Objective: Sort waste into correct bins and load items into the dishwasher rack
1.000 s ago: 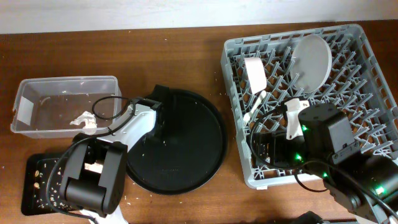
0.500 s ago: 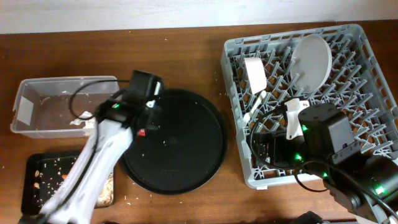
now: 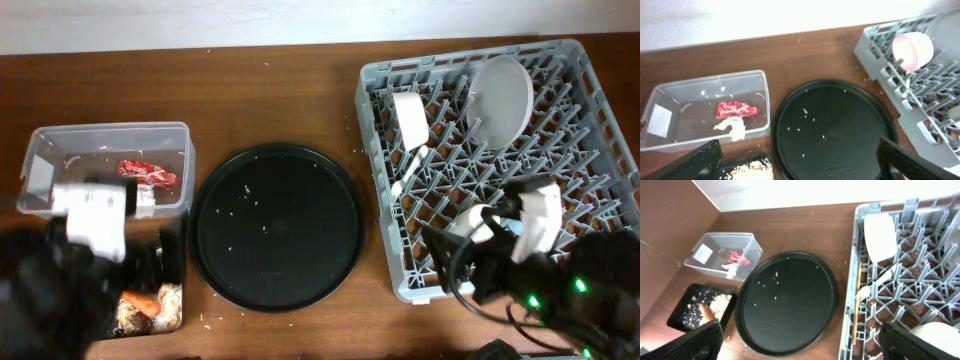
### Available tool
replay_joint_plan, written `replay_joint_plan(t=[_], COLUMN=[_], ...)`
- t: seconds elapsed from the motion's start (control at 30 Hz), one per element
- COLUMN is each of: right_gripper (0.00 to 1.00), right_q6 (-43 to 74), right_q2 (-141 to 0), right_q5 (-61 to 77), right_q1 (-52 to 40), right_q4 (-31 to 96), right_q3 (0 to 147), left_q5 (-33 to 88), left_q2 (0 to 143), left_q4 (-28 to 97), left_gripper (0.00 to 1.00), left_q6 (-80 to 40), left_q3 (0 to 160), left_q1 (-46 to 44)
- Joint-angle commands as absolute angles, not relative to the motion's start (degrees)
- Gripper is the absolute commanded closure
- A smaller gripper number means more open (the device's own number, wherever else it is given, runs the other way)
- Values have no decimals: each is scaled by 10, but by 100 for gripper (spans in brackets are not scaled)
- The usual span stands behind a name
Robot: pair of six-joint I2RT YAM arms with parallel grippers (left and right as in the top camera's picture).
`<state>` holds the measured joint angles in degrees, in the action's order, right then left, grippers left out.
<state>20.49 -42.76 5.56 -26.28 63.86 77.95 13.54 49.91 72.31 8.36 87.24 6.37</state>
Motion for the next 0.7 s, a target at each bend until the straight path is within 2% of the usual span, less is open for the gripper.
replay_joint_plan(t=[0.0, 0.07, 0.17, 0.27, 0.33, 0.4, 0.47, 0.53, 0.63, 0.67], right_gripper=[1, 1, 1, 1, 1, 1, 1, 1, 1, 1], right_q6=[198, 198, 200, 195, 124, 19, 19, 20, 22, 21], right_q2=[-416, -416, -416, -416, -409, -276, -163, -19, -2, -2], right_q5=[55, 56, 64, 41, 1, 83, 126, 151, 164, 161], right_q1=[-263, -263, -263, -263, -255, -154, -101, -58, -39, -40], right_q4=[679, 697, 699, 707, 684, 443, 357, 347, 248, 160], right_q3=[784, 784, 784, 784, 778, 581, 407, 229, 120, 83], left_q5=[176, 176, 176, 176, 176, 176, 176, 176, 176, 176], left_q2=[383, 337, 312, 310, 310, 310, 310, 310, 310, 310], left_q4=[743, 782, 945, 967, 967, 967, 967, 967, 967, 967], left_gripper=[1, 1, 1, 1, 1, 1, 1, 1, 1, 1], left_q6=[106, 106, 106, 106, 106, 106, 106, 106, 106, 106], left_q3=[874, 874, 874, 872, 872, 872, 872, 872, 872, 872], left_q1=[64, 64, 64, 64, 64, 64, 64, 64, 64, 64])
